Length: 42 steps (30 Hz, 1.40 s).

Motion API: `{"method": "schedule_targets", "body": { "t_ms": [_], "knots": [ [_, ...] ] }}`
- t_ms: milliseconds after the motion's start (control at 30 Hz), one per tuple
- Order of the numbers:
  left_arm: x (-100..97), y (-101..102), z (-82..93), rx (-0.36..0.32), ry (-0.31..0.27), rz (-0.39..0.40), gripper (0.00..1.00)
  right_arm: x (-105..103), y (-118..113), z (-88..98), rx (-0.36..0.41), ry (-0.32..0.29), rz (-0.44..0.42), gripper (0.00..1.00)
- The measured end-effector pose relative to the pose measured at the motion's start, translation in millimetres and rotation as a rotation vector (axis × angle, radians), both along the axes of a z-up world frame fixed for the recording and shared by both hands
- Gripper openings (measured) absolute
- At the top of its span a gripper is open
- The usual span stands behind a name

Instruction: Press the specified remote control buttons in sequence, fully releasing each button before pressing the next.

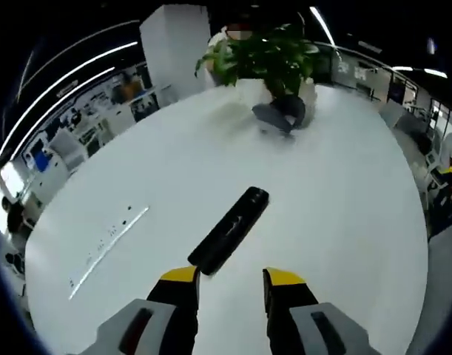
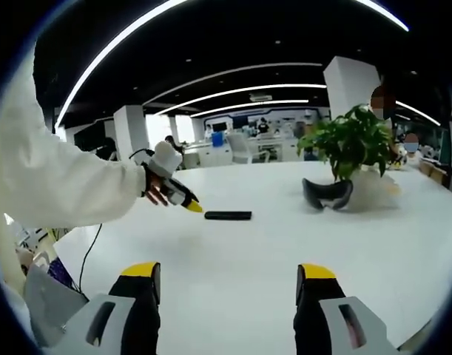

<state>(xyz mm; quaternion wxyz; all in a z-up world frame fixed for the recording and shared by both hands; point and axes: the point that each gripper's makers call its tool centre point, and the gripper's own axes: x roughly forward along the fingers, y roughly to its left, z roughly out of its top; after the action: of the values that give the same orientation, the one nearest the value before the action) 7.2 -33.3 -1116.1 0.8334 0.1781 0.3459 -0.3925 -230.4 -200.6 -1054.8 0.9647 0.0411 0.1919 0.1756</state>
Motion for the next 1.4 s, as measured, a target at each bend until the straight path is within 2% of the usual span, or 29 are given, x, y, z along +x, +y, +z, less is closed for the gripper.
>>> {"method": "schedule_targets", "body": {
  "t_ms": [133,200,233,400,467,533,600,667,867,967,1100,1167,1233,1333,1400],
  "knots": [
    [-20.2,5.8,15.8,-0.030,-0.047,0.006,0.40,-0.1,1.4,-2.0,0.002,0.013,0.009,0.75],
    [-32.2,11.3,20.0,-0.027,-0.059,0.014,0.44,0.0,1.1,-1.9,0.006,0.012,0.008,0.74],
    [-37.4,14.6,24.0,-0.030,-0.086,0.022,0.47,-0.2,0.6,-1.6,0.012,0.012,0.005,0.74],
    [-61.0,28.9,40.9,-0.095,-0.128,0.111,0.50,-1.8,1.6,1.8,0.007,-0.009,0.008,0.74],
    [-77.2,35.8,42.6,-0.089,-0.123,0.136,0.50,-3.3,2.3,-0.1,0.001,0.005,0.013,0.73],
    [-91.5,41.6,47.4,-0.100,-0.157,0.159,0.50,-3.4,0.3,3.0,0.012,-0.008,0.005,0.72],
    [-108.2,48.0,48.5,-0.098,-0.163,0.173,0.51,-2.8,-1.4,5.1,0.020,-0.021,-0.005,0.73],
    [-122.6,54.5,50.7,-0.106,-0.169,0.194,0.53,-2.8,-2.0,1.6,0.005,-0.006,-0.003,0.73],
    [-153.2,70.3,59.4,-0.155,-0.189,0.259,0.58,-3.8,-1.6,5.2,0.027,-0.014,0.000,0.72],
    [-169.5,72.4,61.7,-0.169,-0.198,0.275,0.64,-4.7,0.8,4.5,0.024,-0.006,0.011,0.72],
    [-191.3,71.9,61.2,-0.194,-0.234,0.323,0.71,-6.0,3.1,15.0,0.058,-0.045,0.018,0.71],
    [-202.4,73.0,61.9,-0.211,-0.264,0.360,0.77,-6.9,3.1,17.7,0.058,-0.053,0.015,0.68],
    [-209.1,78.5,66.7,-0.221,-0.322,0.405,0.82,-7.1,1.7,20.3,0.048,-0.067,0.007,0.65],
    [-223.9,78.6,65.9,-0.247,-0.315,0.442,0.89,-8.7,1.4,21.9,0.038,-0.079,0.005,0.67],
    [-234.1,79.6,61.4,-0.242,-0.319,0.444,0.97,-10.2,2.7,28.0,0.050,-0.114,0.012,0.70]
  ]
}}
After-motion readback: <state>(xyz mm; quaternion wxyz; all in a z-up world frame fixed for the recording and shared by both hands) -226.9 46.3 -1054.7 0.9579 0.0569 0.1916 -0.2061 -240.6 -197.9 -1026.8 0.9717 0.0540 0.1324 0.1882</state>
